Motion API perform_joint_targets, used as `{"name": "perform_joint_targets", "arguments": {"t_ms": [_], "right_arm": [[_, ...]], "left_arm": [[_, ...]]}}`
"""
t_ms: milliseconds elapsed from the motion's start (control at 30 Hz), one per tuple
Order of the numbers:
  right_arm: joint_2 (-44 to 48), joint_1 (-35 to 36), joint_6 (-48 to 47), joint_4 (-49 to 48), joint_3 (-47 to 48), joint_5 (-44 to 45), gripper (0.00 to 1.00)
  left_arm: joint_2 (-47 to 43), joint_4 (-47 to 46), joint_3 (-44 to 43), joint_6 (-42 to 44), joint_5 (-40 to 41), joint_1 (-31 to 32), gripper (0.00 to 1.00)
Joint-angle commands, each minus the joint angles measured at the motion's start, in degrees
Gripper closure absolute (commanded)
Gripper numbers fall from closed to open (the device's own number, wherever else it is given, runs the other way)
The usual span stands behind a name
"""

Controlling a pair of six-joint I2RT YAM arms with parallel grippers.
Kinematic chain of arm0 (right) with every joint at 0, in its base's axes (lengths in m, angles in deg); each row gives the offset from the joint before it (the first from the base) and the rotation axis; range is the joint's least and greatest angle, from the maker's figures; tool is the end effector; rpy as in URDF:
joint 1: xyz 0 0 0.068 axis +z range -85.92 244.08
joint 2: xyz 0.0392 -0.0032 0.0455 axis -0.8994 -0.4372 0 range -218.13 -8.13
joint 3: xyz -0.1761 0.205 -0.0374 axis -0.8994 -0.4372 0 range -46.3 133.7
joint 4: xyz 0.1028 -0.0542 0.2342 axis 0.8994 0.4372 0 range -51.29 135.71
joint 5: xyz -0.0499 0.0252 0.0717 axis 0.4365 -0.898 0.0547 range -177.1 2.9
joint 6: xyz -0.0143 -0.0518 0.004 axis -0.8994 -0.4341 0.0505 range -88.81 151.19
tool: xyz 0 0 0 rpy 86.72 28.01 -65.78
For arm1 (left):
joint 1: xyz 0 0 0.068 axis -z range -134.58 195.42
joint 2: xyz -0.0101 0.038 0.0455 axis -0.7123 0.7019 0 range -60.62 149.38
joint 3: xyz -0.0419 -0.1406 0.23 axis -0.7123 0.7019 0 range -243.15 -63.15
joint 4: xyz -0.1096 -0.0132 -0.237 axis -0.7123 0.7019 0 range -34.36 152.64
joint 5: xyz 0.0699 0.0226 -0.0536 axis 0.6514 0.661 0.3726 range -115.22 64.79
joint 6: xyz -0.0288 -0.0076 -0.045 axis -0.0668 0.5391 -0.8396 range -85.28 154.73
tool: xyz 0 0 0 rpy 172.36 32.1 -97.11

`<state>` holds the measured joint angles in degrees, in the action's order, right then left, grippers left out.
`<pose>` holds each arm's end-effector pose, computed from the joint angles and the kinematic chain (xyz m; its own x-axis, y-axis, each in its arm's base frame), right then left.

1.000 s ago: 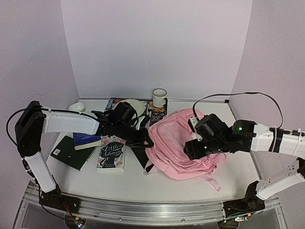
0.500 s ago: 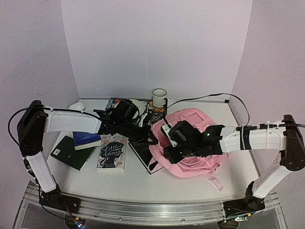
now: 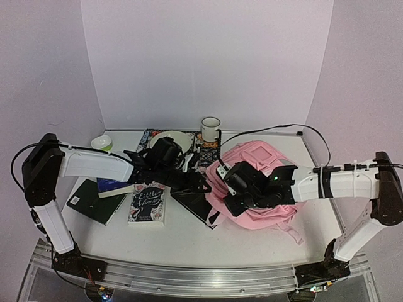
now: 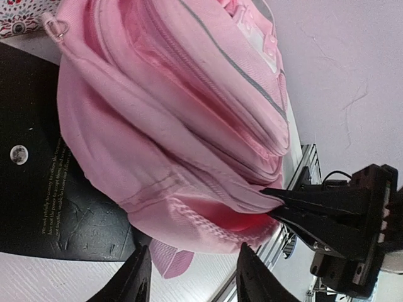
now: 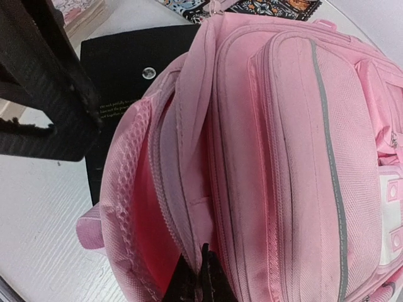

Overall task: Pack the student bag
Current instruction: Open the largest pocket of the student bag.

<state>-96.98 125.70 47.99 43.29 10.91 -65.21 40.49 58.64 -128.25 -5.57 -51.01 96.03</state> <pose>0.1738 0.2938 0.2368 -0.4635 -0.2938 -0.8360 -0.5635 0.8258 0.0222 0.2333 -0.3087 0.2102 -0.8934 0.1706 -0.4156 0.4362 0.5510 -0.7115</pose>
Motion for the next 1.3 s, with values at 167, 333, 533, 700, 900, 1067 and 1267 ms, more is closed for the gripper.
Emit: {"name": "perform_joint_targets", "arguments": {"t_ms": [167, 333, 533, 700, 900, 1067, 1267], "right_arm": [[3.67, -0.34, 1.69, -0.74, -0.42, 2.81, 0.99], [2.13, -1.04, 3.93, -1.34, -1.53, 6.67, 0.93], [0.46, -4.03, 7.3, -0.71, -1.96, 6.16, 0.77], [-2.88, -4.5, 7.15, -0.5, -0.55, 5.97, 0.71], [-5.17, -4.52, 5.55, -0.92, 2.14, -1.07, 0.57], [-1.58, -4.54, 4.39, -0.89, 2.89, -1.34, 0.5], [-2.85, -4.52, 2.94, -0.91, 4.59, -3.9, 0.45]], "left_arm": [[5.96, -2.56, -3.99, 0.31, 0.79, 0.65, 0.43], [8.59, -2.48, -3.44, 0.4, 1.57, 0.89, 0.54], [11.32, -2.53, -0.96, 0.68, 3.54, 1.66, 0.67], [13.61, -2.51, -1.1, 0.77, 3.9, 2.26, 0.67], [12.22, -2.47, -0.9, 1.01, 4.38, 2.37, 0.65], [7.88, -2.28, 0.97, 0.7, 7.64, 2.22, 0.59], [5.83, -2.34, -0.79, 0.42, 7.19, 2.22, 0.5]]}}
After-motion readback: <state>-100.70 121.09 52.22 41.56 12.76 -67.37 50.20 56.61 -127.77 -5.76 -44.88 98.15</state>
